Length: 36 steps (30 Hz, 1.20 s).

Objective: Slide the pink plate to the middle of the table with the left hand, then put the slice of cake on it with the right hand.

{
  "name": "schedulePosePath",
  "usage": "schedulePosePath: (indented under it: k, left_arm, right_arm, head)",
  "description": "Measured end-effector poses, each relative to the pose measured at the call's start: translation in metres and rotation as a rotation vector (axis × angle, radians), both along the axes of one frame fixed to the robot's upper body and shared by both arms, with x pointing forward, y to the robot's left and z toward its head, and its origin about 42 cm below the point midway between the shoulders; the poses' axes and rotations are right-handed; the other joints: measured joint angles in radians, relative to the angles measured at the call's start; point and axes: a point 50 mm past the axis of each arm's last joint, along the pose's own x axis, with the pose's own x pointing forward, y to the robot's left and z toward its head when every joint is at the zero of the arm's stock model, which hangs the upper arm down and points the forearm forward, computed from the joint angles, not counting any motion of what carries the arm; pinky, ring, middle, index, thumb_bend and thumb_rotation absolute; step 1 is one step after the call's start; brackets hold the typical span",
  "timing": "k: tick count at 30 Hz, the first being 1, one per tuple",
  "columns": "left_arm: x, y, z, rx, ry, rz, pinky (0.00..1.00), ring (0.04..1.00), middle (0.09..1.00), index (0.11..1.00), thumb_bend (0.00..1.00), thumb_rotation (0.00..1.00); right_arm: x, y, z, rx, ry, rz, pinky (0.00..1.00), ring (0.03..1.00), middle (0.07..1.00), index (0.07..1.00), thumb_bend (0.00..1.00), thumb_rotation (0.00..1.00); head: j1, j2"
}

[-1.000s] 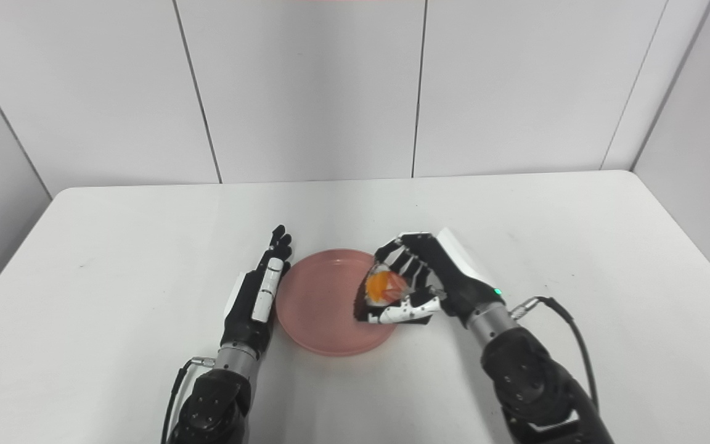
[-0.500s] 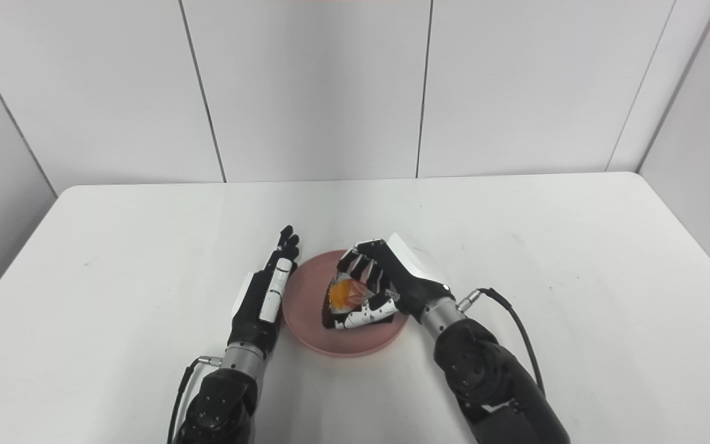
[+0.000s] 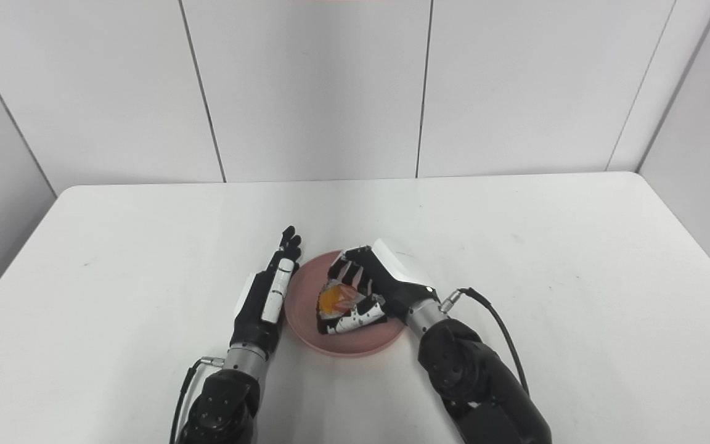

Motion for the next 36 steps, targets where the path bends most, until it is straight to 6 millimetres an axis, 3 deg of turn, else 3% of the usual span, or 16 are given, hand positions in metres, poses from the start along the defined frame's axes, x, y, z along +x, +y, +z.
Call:
schedulePosePath:
  k: [2, 3, 4, 6, 9, 11, 13, 17, 24, 27, 36]
  left_arm:
    - [0.0, 0.0, 0.0, 0.0, 0.0, 0.0, 1.0, 1.0, 1.0, 1.0, 0.58, 1.0]
    - [0.0, 0.0, 0.0, 0.0, 0.0, 0.0, 1.0, 1.0, 1.0, 1.0, 0.59, 1.0]
    - [0.0, 0.0, 0.0, 0.0, 0.0, -0.001, 1.0, 1.0, 1.0, 1.0, 0.6, 1.0]
    - [0.0, 0.0, 0.0, -0.001, 0.0, -0.001, 1.0, 1.0, 1.0, 1.0, 0.61, 1.0]
    - [0.0, 0.0, 0.0, 0.002, -0.001, 0.001, 1.0, 1.0, 1.0, 1.0, 0.61, 1.0]
    - [0.0, 0.0, 0.0, 0.01, -0.002, 0.007, 1.0, 1.0, 1.0, 1.0, 0.6, 1.0]
    - [0.0, 0.0, 0.0, 0.011, -0.002, 0.01, 1.0, 1.0, 1.0, 1.0, 0.59, 1.0]
    - [0.0, 0.001, 0.0, 0.006, -0.001, 0.01, 1.0, 1.0, 1.0, 1.0, 0.58, 1.0]
    - [-0.005, 0.007, 0.001, 0.002, -0.007, 0.004, 1.0, 1.0, 1.0, 1.0, 0.6, 1.0]
    - [-0.006, 0.012, 0.001, 0.006, -0.01, 0.013, 1.0, 1.0, 1.0, 1.0, 0.56, 1.0]
    - [-0.009, 0.024, 0.002, 0.003, -0.027, 0.036, 1.0, 1.0, 1.0, 1.0, 0.58, 1.0]
  right_arm:
    - [0.001, -0.001, 0.002, -0.02, -0.003, 0.012, 0.53, 0.64, 0.69, 0.497, 0.51, 0.12]
    - [0.001, -0.001, 0.002, -0.029, -0.005, 0.019, 0.57, 0.68, 0.729, 0.628, 0.56, 0.12]
    - [0.001, -0.003, 0.003, -0.039, -0.005, 0.025, 0.63, 0.748, 0.785, 0.745, 0.59, 0.19]
    - [0.001, -0.006, 0.003, -0.054, -0.002, 0.033, 0.71, 0.835, 0.853, 0.837, 0.62, 0.35]
    - [-0.004, -0.012, 0.0, -0.056, 0.005, 0.051, 0.75, 0.876, 0.886, 0.875, 0.64, 0.45]
    - [-0.009, -0.015, 0.0, -0.045, -0.003, 0.072, 0.88, 0.953, 0.962, 0.947, 0.64, 0.59]
    - [-0.014, -0.019, -0.001, -0.021, -0.002, 0.083, 0.91, 0.991, 0.993, 0.984, 0.65, 0.65]
    - [-0.02, -0.029, 0.0, 0.024, -0.012, 0.09, 0.92, 1.0, 1.0, 1.0, 0.67, 0.72]
    - [-0.028, -0.04, -0.006, 0.143, -0.017, 0.07, 0.9, 1.0, 1.0, 1.0, 0.64, 0.72]
    - [-0.029, -0.04, -0.006, 0.2, -0.033, 0.038, 0.94, 1.0, 1.0, 1.0, 0.63, 0.74]
    - [-0.028, -0.05, 0.019, 0.355, -0.125, -0.061, 1.0, 1.0, 1.0, 1.0, 0.61, 0.85]
  head:
    - [0.0, 0.0]
    - [-0.002, 0.003]
    - [-0.002, 0.003]
    - [-0.003, 0.006]
    - [-0.003, 0.006]
    - [-0.003, 0.006]
    - [-0.002, 0.008]
    - [0.0, 0.011]
    - [-0.009, 0.029]
    - [-0.014, 0.035]
    - [0.005, 0.043]
